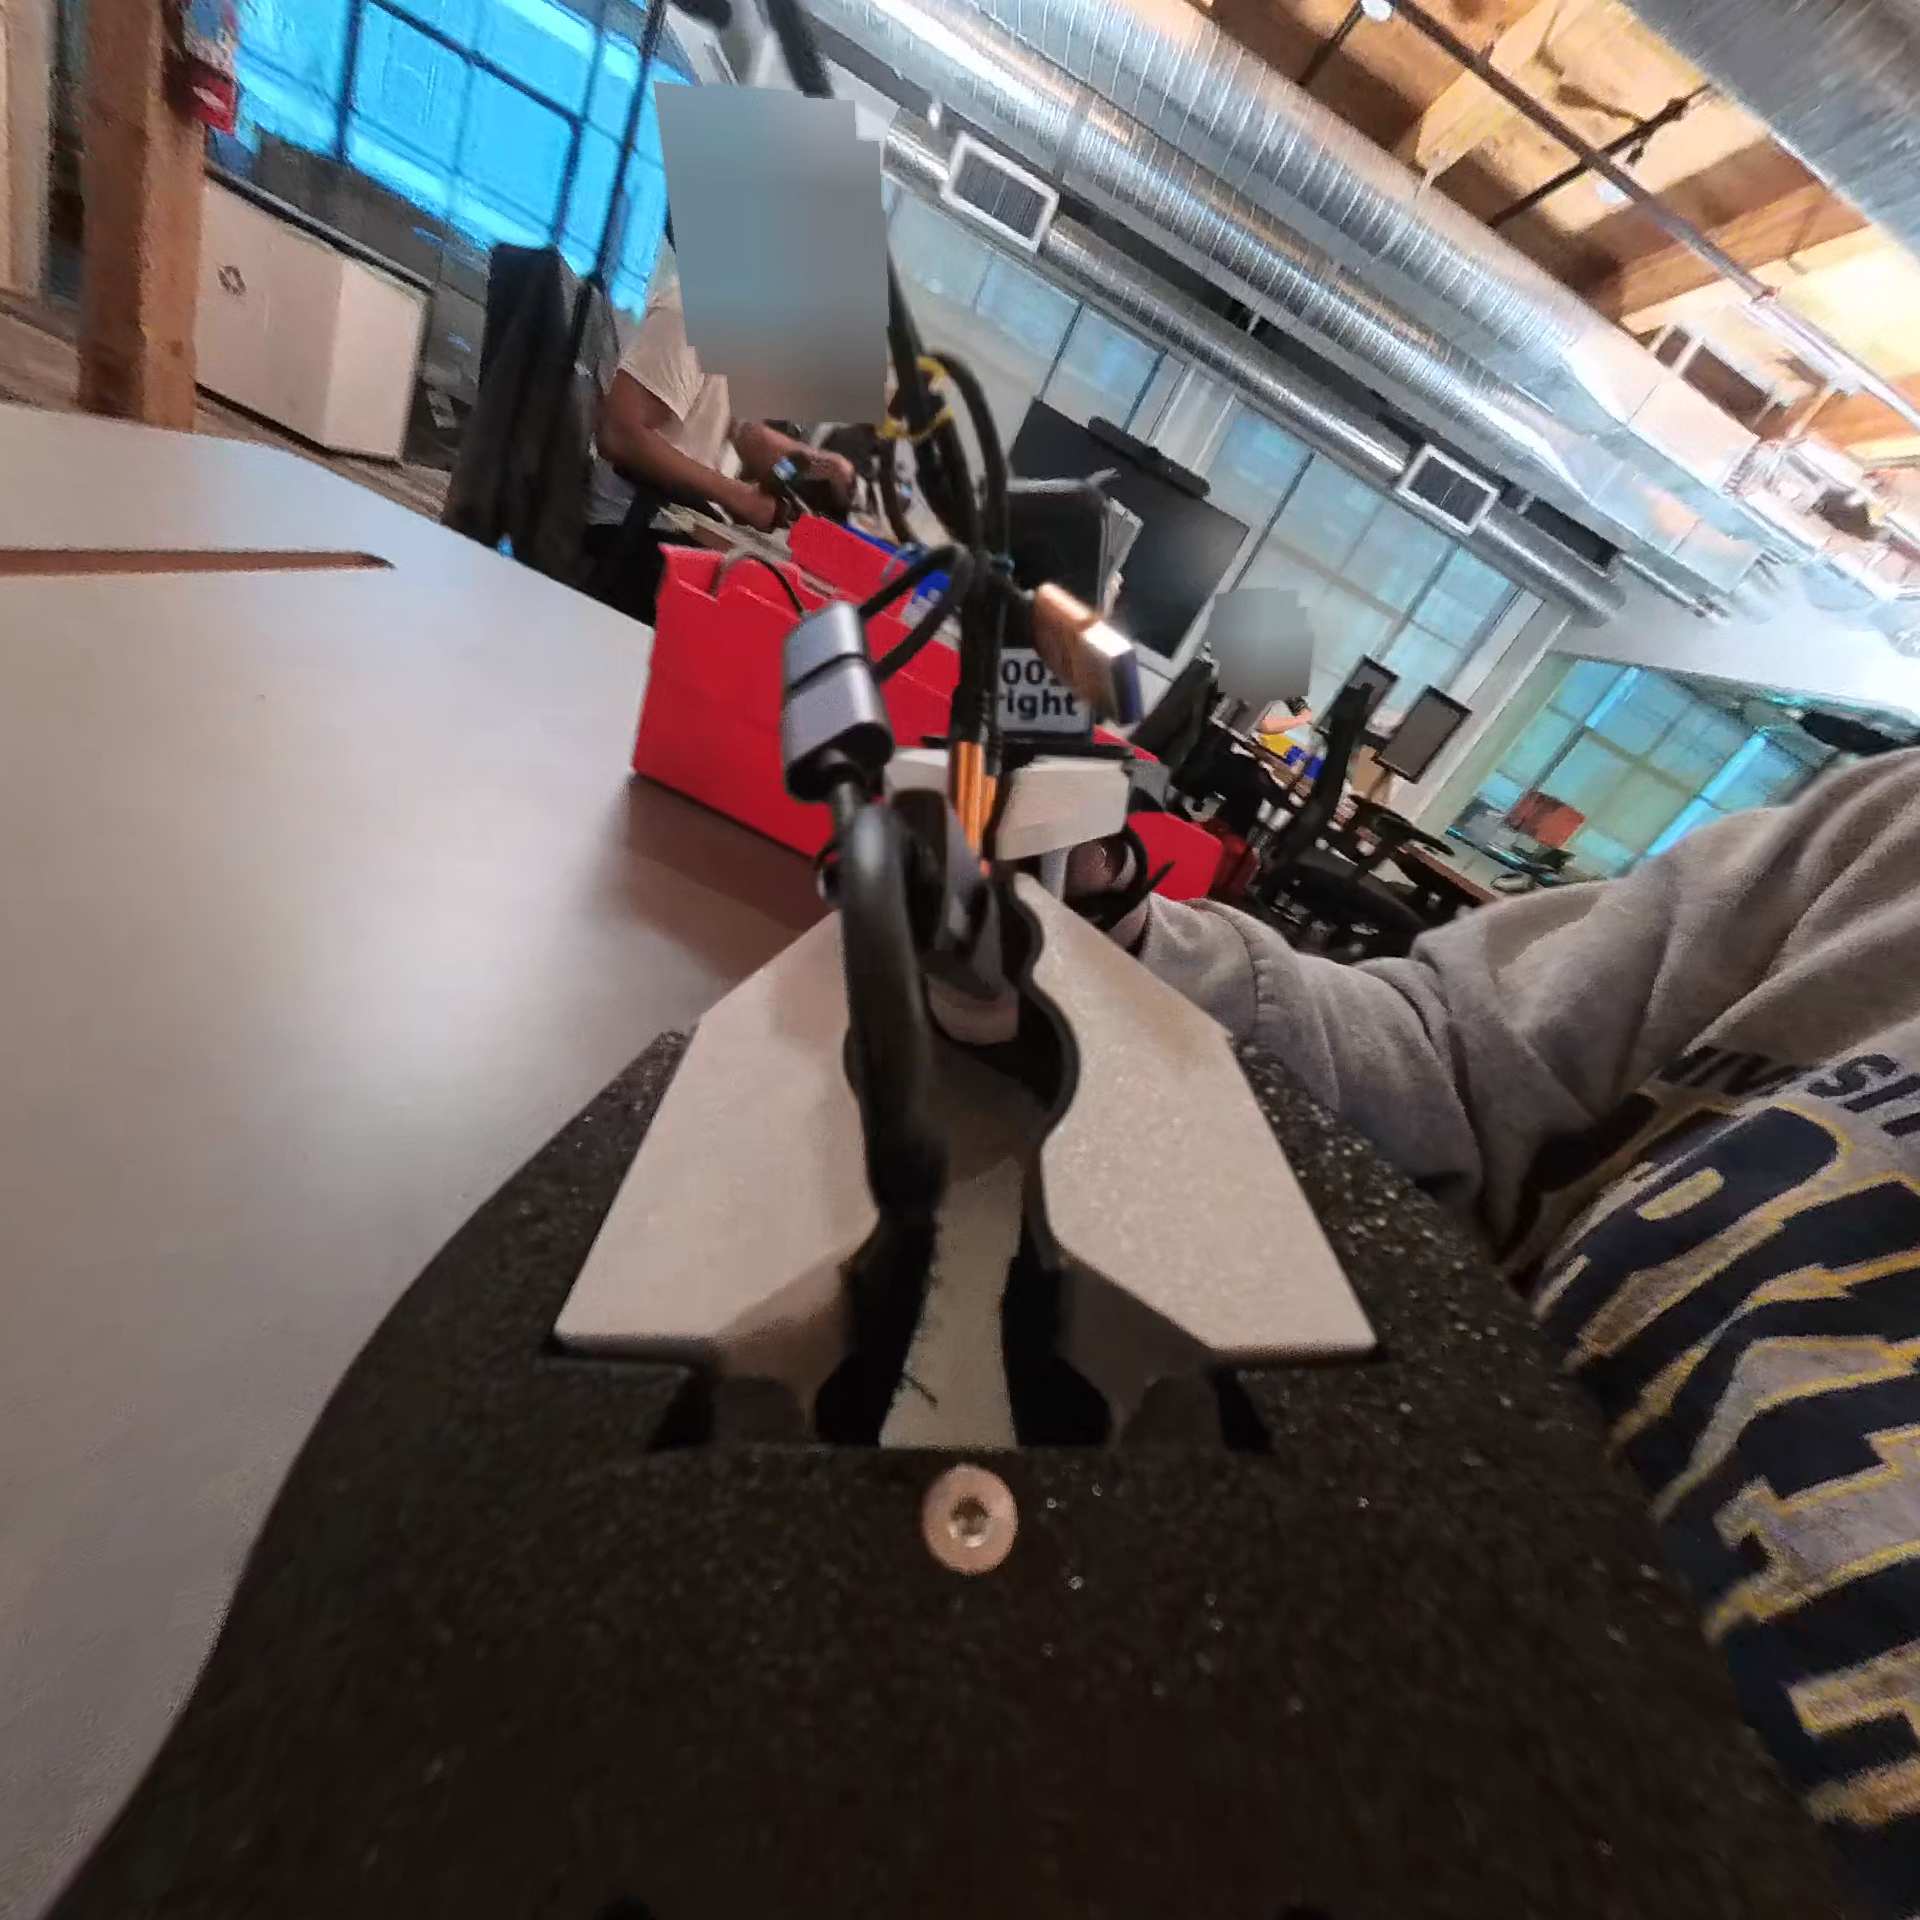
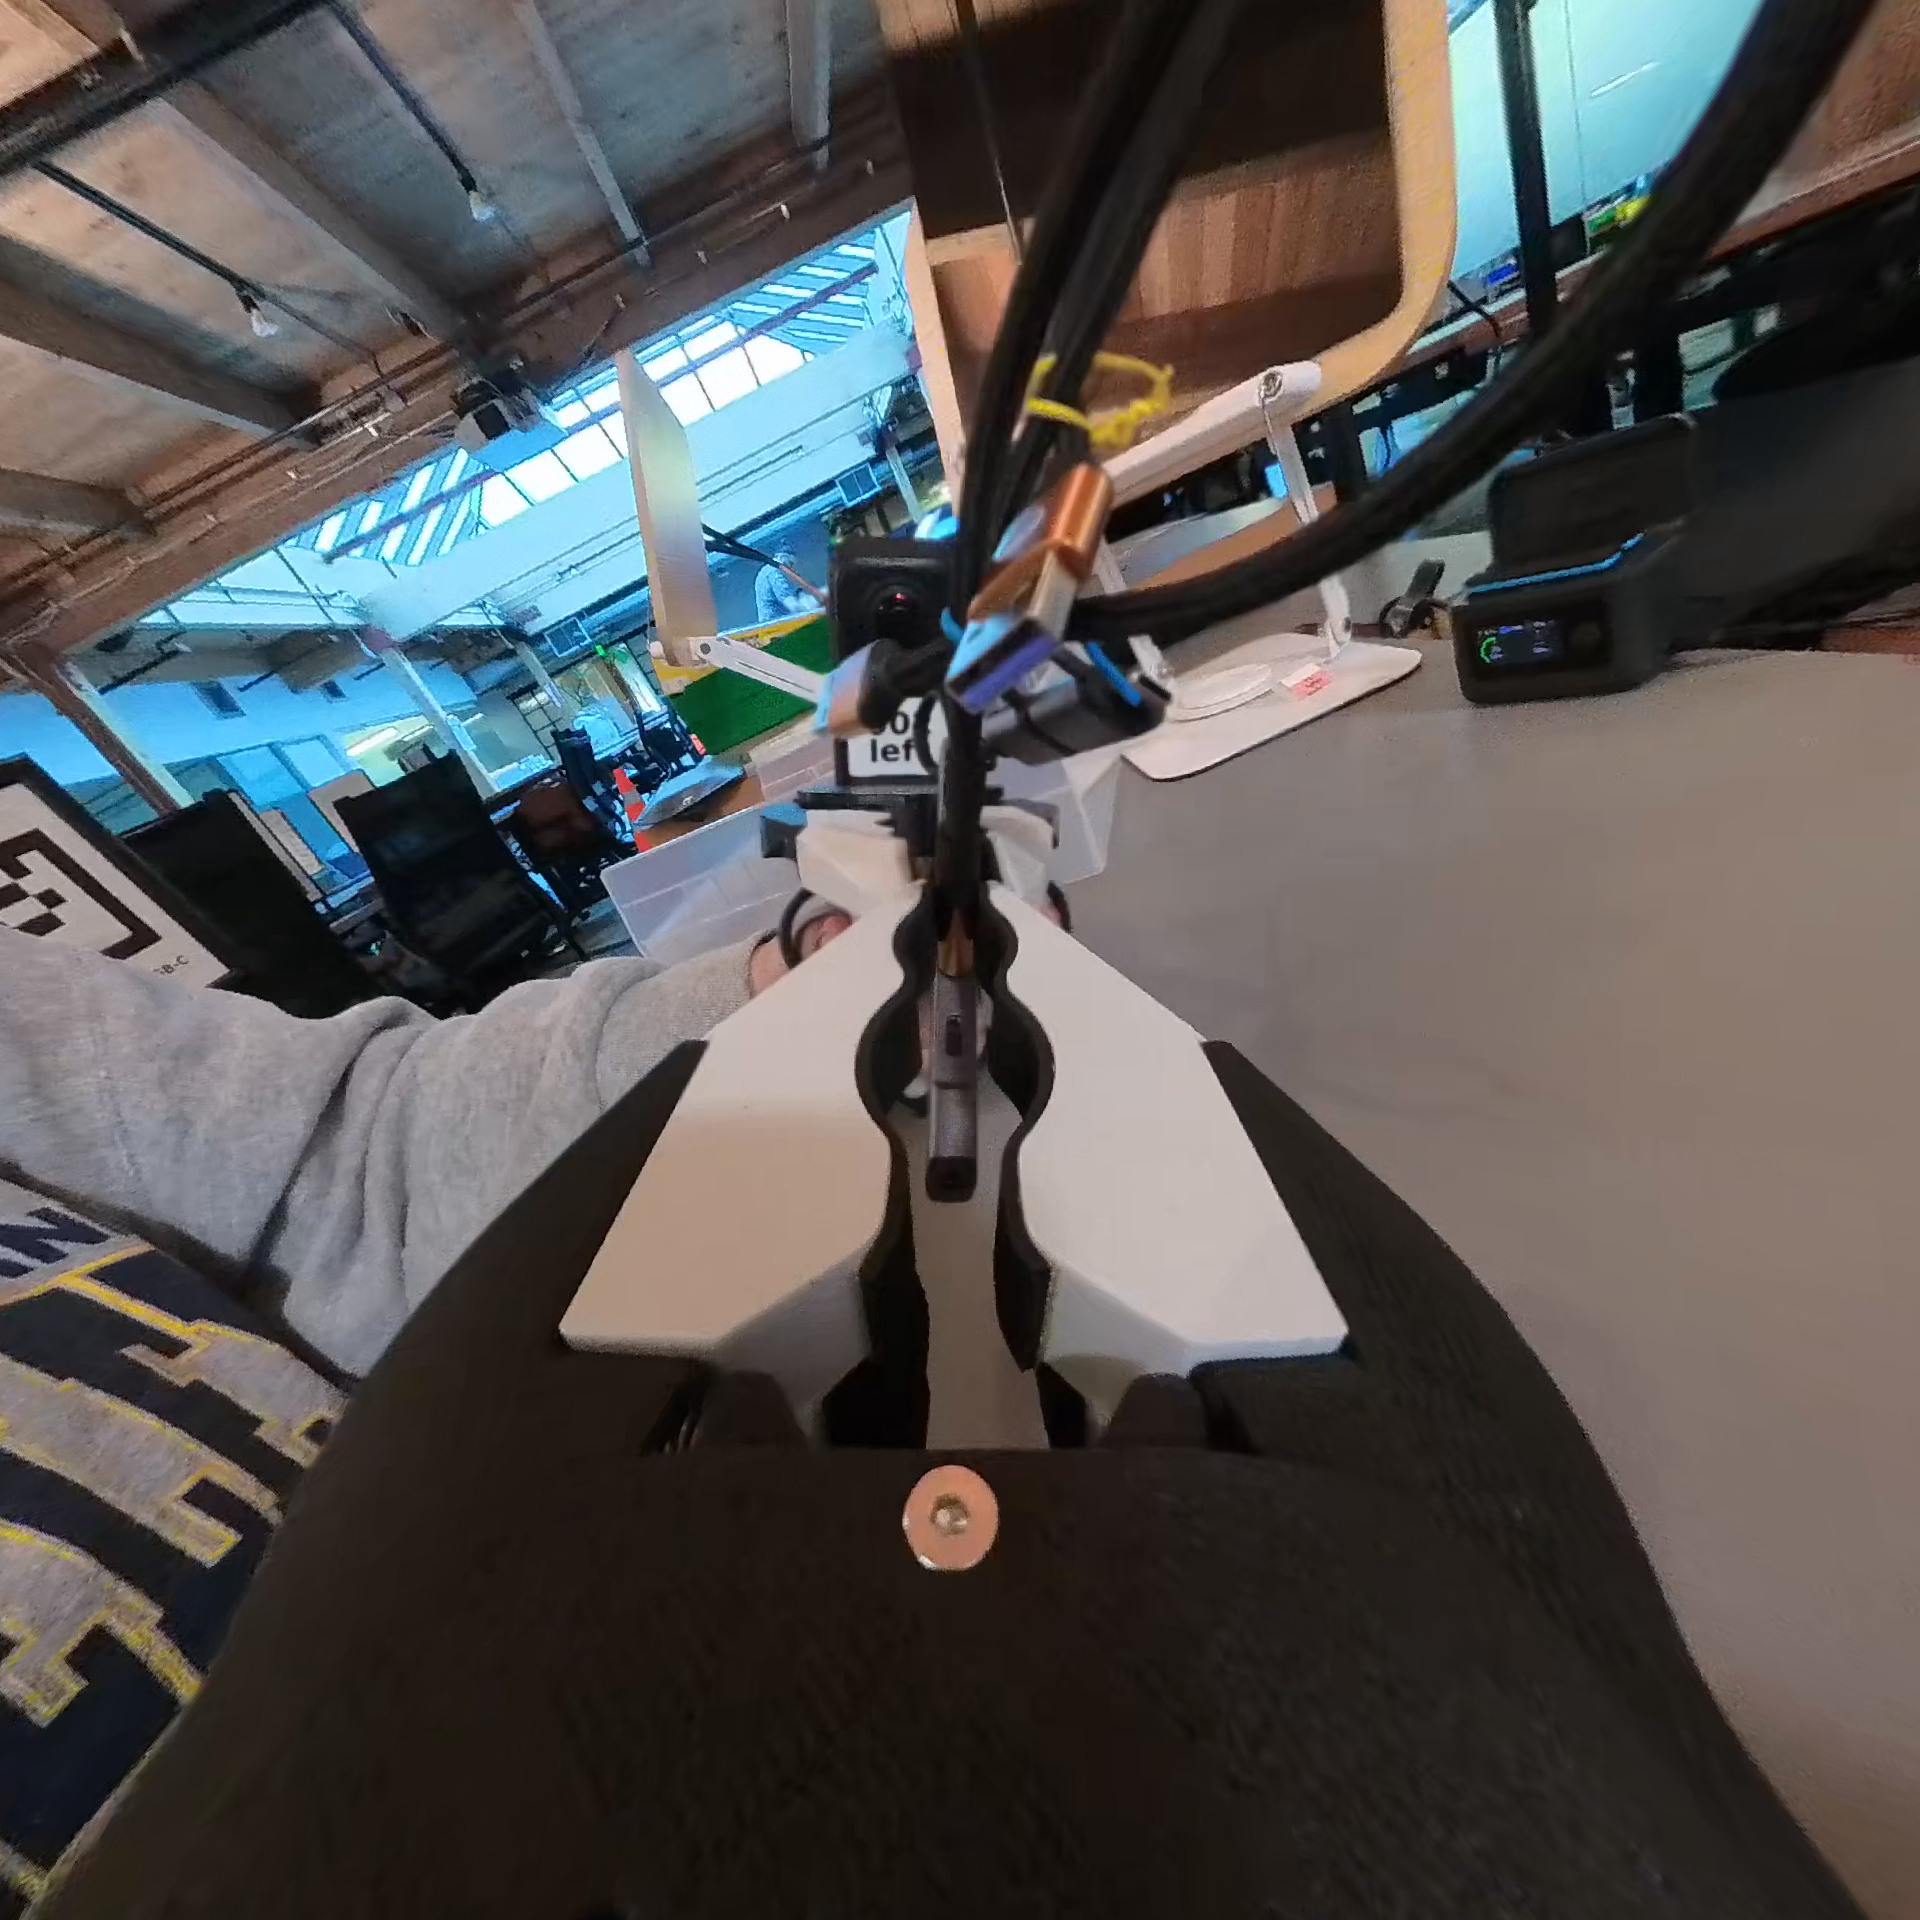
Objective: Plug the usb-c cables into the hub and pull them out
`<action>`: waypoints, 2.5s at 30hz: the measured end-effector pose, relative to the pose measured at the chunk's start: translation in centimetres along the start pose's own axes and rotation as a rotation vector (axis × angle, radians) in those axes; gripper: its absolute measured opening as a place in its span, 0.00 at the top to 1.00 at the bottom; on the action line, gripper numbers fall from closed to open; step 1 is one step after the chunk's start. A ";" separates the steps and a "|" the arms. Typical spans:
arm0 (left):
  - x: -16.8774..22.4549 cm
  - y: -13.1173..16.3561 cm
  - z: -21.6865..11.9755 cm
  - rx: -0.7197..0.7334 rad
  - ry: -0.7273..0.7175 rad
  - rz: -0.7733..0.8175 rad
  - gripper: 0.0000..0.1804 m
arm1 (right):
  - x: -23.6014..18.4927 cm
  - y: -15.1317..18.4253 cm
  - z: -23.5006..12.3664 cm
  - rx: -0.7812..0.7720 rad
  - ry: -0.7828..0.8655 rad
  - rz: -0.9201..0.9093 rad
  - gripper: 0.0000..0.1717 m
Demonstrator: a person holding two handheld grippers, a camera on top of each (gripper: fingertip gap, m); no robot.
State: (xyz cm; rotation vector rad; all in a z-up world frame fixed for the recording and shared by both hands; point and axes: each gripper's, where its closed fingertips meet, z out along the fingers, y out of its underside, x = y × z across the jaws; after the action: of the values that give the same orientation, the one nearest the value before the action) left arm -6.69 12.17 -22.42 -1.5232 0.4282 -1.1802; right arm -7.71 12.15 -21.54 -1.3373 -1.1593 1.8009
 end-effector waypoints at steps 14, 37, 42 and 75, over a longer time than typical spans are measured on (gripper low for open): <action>0.9 0.9 -0.5 -0.094 0.004 0.030 0.96 | -0.8 0.4 1.5 0.112 -0.066 0.058 0.99; 2.4 1.2 -2.0 -0.088 0.113 0.083 0.95 | -2.4 0.9 2.5 0.135 -0.098 0.050 0.99; 2.3 1.3 -2.0 -0.103 0.126 0.075 0.96 | -2.2 0.9 2.4 0.143 -0.081 0.056 0.99; 2.2 1.8 -0.3 -0.133 0.167 0.020 0.96 | -1.5 0.1 0.9 0.181 -0.053 0.053 0.99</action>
State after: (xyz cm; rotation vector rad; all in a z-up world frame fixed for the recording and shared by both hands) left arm -5.37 9.70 -23.02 -1.5349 0.6429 -1.2892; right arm -8.12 10.49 -20.92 -1.2319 -0.9698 1.9399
